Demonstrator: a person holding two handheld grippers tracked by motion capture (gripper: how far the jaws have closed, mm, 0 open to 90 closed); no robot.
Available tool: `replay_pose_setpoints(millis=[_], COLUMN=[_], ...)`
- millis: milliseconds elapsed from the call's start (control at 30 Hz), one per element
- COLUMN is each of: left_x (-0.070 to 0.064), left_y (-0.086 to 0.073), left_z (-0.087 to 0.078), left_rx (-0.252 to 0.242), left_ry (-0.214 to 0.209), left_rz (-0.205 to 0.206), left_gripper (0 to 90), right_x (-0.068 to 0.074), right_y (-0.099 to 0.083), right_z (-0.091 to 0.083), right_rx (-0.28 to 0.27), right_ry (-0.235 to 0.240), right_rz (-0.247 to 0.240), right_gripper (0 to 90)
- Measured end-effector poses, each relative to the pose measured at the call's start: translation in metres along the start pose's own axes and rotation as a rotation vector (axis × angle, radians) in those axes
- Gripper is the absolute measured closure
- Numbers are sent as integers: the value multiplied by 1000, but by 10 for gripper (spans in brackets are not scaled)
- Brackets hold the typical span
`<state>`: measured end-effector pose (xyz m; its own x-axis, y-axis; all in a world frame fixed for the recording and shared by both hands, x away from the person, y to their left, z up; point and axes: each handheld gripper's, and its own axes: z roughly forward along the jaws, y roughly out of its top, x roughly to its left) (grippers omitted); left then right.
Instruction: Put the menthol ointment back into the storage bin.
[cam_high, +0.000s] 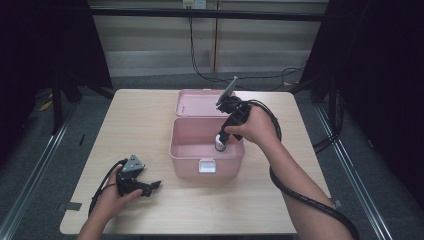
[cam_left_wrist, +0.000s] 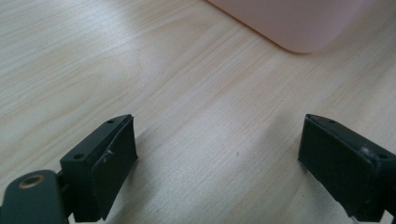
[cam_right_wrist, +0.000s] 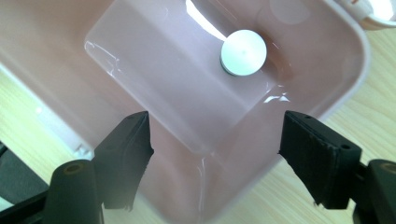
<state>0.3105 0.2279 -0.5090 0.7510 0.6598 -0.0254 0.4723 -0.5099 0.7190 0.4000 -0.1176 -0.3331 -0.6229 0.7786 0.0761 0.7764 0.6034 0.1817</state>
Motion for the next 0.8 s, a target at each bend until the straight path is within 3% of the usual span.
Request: replay_pose_setpoints(millis=[333, 800], left_x=[0, 0], left_y=[0, 0], left_z=[0, 0], left_rx=[-2, -2], left_ry=[0, 0], left_rz=[-3, -3], left_gripper=[108, 108], right_x=[-6, -26], right_y=[-17, -55], right_z=[-25, -45], right_rx=[-34, -23], right_ry=[24, 18], right_rz=[-23, -27], right_gripper=[249, 253])
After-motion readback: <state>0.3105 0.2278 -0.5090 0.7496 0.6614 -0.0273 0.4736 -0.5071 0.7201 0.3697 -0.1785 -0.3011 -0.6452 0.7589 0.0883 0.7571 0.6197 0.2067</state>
